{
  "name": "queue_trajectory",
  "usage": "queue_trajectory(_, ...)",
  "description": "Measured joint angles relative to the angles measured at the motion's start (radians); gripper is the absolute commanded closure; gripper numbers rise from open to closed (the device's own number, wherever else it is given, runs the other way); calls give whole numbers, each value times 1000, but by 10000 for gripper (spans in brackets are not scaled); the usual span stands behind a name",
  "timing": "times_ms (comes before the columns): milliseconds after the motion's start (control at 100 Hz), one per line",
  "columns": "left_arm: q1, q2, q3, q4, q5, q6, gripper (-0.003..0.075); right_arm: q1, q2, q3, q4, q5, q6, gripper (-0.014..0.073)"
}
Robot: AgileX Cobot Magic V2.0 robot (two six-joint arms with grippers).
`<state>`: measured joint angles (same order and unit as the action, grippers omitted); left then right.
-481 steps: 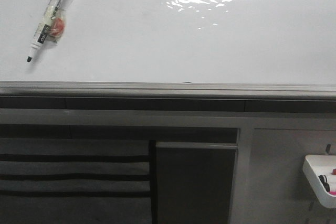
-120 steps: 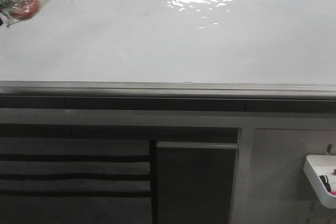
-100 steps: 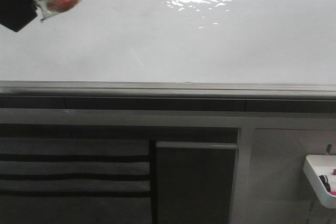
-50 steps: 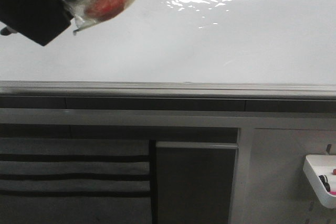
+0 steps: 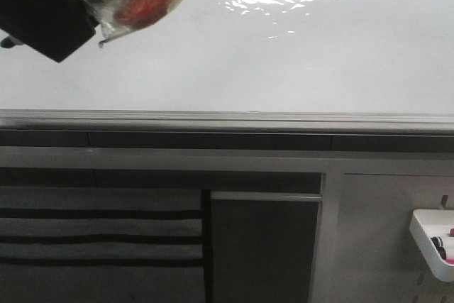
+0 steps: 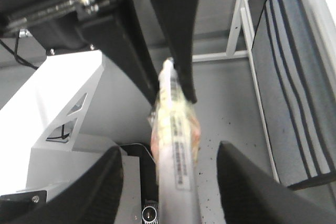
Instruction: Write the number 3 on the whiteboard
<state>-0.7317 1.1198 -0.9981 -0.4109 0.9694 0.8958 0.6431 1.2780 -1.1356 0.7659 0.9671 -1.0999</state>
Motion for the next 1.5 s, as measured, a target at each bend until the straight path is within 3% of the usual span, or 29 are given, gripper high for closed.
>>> queue_trajectory(610,0,0,0,0,0,2,738,0,28,-6,4,-6,0,257)
queue_trajectory(850,0,0,0,0,0,2,738,0,28,-6,18,-6,0,444)
queue_trajectory(970,0,0,0,0,0,2,738,0,28,-6,19,-4,0,498)
queue_trajectory(1500,0,0,0,2,0,-3,734,0,28,-6,19,-2,-1,558)
